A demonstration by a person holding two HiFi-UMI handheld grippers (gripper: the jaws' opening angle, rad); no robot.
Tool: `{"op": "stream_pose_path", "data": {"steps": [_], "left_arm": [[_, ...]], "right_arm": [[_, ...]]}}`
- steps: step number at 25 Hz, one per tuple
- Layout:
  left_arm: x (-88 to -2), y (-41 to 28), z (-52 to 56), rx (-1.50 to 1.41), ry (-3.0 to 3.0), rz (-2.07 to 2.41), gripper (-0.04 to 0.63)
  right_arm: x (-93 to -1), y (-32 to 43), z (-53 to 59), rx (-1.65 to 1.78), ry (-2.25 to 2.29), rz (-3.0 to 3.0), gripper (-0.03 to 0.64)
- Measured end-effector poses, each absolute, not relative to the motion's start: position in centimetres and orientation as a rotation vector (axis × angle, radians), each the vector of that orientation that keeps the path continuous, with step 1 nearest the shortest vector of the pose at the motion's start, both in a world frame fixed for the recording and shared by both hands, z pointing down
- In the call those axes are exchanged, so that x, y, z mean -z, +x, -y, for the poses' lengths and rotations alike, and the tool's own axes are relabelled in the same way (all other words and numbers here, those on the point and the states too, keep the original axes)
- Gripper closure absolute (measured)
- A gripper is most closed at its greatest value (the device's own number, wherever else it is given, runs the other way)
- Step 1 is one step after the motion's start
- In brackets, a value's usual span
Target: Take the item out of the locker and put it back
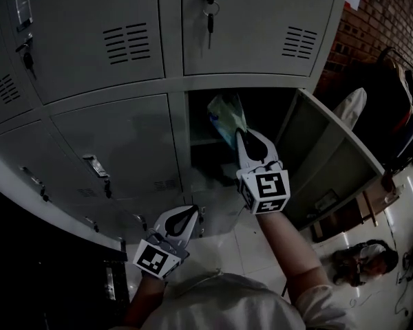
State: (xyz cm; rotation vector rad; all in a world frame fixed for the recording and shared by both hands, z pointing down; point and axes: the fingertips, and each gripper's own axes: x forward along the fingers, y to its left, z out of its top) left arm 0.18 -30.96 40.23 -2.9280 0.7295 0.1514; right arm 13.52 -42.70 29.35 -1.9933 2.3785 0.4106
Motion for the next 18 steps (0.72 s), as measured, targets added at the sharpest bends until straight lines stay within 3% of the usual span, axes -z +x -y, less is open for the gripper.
{"op": "stream_pose_path", "data": {"steps": [12, 13, 17, 18], "left_arm": [[-41.0, -0.7, 34.0, -0.131, -2.945, -0.798, 0.626], [-40.9, -0.7, 34.2, -0.133, -2.949, -0.806, 0.626], [-41.0, -0.8, 34.5, -0.13, -2.951, -0.811, 0.626], [-41.0, -0.7, 34.4, -0.129, -2.95, -0.806, 0.626]], "right_arm": [[-33.3, 13.3, 50.8, -0.348, -2.105, -2.448, 0.598], [-33.2, 13.2, 50.9, -0.355, -2.099, -2.447, 0.576], [-32.0, 13.2, 50.5, -0.395, -2.045, -2.429, 0.368], [-31.5, 13.6, 50.2, -0.41, -2.041, -2.405, 0.348]]}}
